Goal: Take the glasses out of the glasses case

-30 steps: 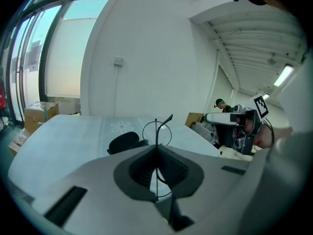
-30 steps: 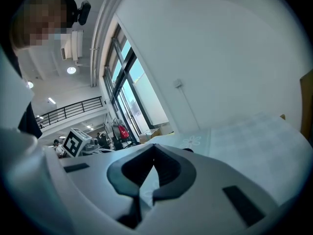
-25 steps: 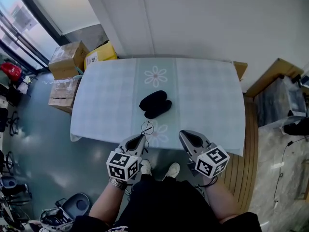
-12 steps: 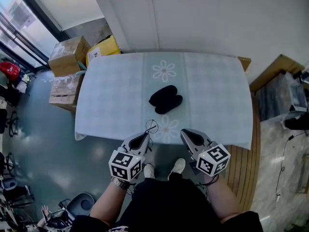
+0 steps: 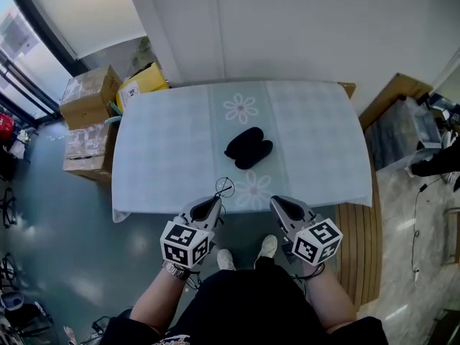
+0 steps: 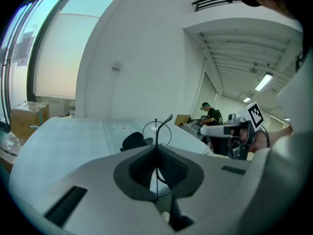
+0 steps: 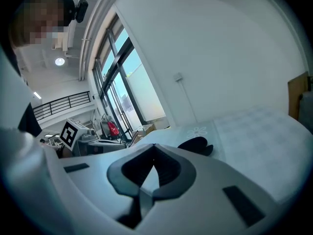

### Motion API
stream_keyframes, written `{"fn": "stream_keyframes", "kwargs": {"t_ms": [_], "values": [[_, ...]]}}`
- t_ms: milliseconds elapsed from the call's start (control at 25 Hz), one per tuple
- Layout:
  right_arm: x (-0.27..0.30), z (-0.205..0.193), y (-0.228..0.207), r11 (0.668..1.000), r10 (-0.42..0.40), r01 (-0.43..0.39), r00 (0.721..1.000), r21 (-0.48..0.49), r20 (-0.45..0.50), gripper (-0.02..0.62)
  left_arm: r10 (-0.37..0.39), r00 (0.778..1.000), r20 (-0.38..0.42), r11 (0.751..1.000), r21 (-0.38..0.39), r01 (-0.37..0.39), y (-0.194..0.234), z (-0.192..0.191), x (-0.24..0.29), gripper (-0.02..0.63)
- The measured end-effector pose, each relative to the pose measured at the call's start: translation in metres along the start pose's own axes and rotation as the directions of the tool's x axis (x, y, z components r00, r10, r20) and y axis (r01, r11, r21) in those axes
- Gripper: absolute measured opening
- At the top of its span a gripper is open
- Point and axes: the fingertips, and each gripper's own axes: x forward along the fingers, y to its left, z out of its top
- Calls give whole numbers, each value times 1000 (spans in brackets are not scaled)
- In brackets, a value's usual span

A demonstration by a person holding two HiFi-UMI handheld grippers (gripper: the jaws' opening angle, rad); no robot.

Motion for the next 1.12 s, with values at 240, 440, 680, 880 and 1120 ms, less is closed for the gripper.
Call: {"fn": "stream_keyframes", "kwargs": {"t_ms": [240,440,680,880,1120], "values": [[-1,-15,22,998,-55,54,998,20,12,23,-53,999,-8,999,7,53,6,-12,-19,31],[-4,-31,42,996,-82,82,996,33,19,23,-83,996,-18,996,17,84,9,-25,-34,31],[-16,-46,62,993,-114,113,993,41,35,23,-116,993,-21,992,37,117,3,-35,-51,29],[-28,-50,73,991,-132,131,990,33,45,23,-135,991,-13,990,45,135,-6,-38,-61,31],[-37,-48,81,989,-145,145,988,19,51,23,-152,988,0,987,46,152,-13,-38,-67,30]]}}
